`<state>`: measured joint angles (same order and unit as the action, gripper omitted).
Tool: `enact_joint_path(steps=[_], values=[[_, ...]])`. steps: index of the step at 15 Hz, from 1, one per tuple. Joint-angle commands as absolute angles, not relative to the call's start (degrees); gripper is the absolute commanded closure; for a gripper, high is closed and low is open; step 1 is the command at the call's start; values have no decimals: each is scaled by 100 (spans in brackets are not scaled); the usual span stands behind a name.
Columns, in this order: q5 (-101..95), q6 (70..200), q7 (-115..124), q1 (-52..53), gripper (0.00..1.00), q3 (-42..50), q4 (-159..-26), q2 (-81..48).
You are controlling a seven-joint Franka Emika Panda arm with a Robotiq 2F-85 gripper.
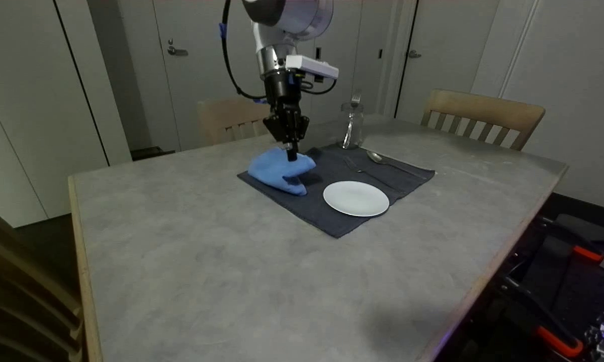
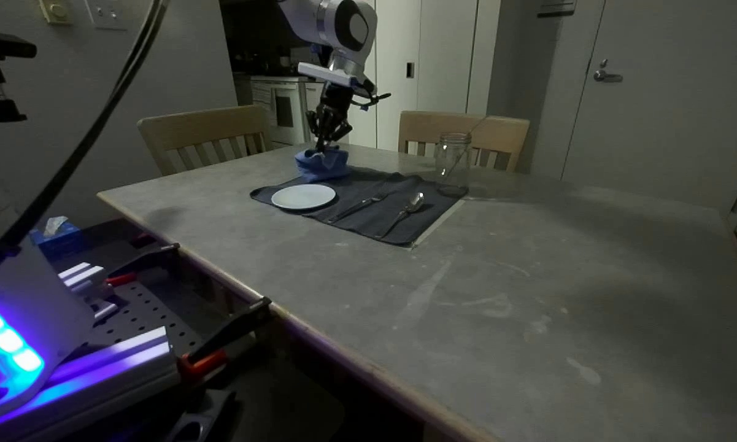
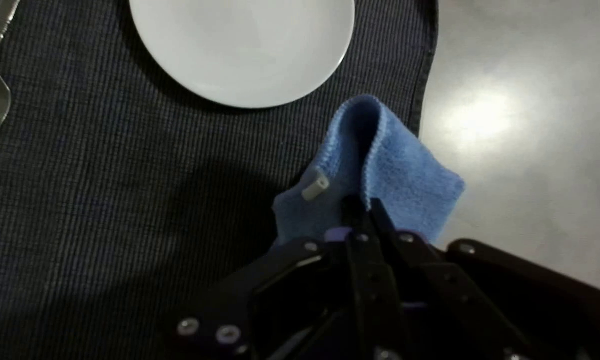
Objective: Take the spoon from the glass bottle and put it on the table , and then pick up the blue towel and wipe the plate
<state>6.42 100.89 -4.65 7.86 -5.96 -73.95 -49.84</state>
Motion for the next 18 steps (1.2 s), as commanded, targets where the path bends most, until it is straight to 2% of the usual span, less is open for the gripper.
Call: enact_joint_path(steps=[1,4,5,6,13,16,18], values=[[820,9857,-708,519,99,-726,-7066,-5346],[932,9999,-795,394,99,-733,-7222,-5336],[962,9998,-845,366,81,-746,-7197,-5376],[989,9947,-868,350,71,-761,-7158,-5410],[874,10297,-544,527,20,-665,-7921,-4504],[852,10257,-175,612,2,-613,-8162,-4091],[786,10261,36,672,0,-582,-8342,-3846]])
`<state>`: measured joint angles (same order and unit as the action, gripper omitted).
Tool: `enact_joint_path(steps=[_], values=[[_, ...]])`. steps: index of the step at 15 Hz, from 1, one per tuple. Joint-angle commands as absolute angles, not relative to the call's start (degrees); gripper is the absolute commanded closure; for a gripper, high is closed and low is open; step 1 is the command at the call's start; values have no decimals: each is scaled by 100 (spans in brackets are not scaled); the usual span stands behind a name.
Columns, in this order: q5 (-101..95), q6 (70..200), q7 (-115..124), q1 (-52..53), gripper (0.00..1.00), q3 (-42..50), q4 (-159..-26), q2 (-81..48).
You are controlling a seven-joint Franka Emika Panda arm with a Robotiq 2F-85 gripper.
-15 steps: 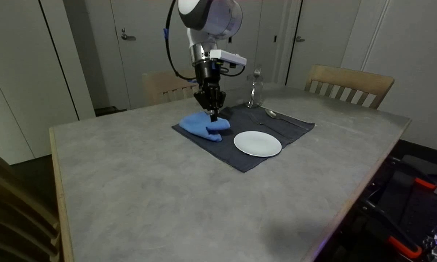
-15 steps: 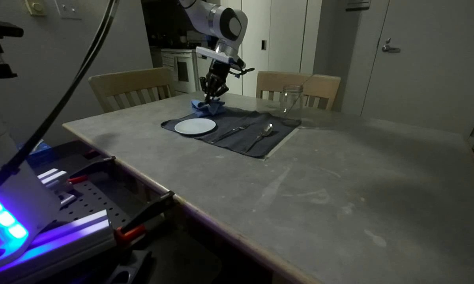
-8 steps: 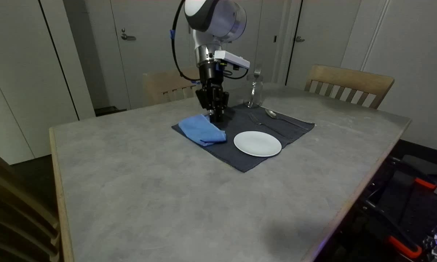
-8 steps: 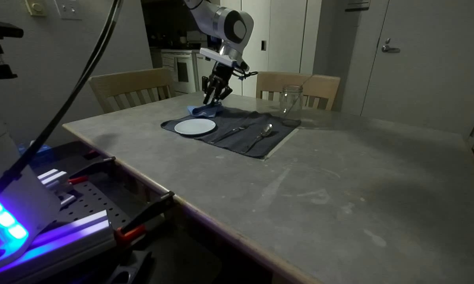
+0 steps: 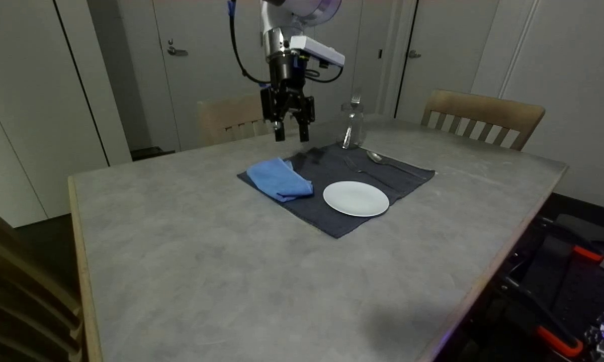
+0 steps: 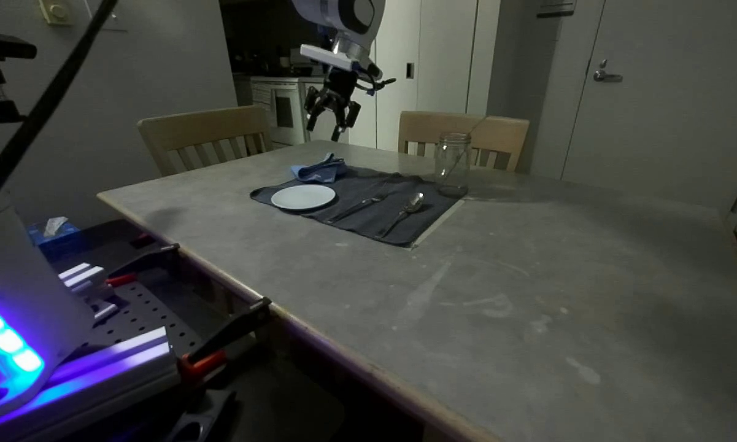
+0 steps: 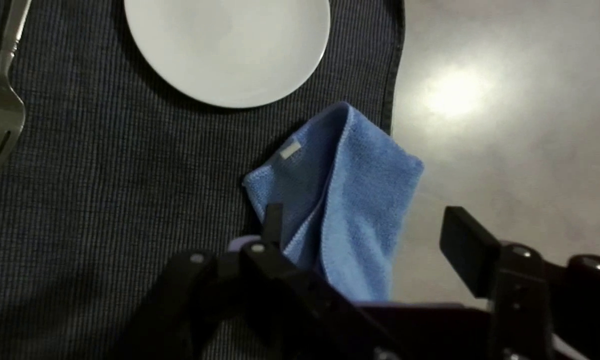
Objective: Take the spoon from the glass bottle and put it on the table , and then pick up the blue towel and wipe the plate
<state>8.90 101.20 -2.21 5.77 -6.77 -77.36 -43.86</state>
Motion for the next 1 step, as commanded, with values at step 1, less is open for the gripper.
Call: enact_joint_path(steps=[1], values=[[739,10240,89,689,0,-572,-8403,-3763]])
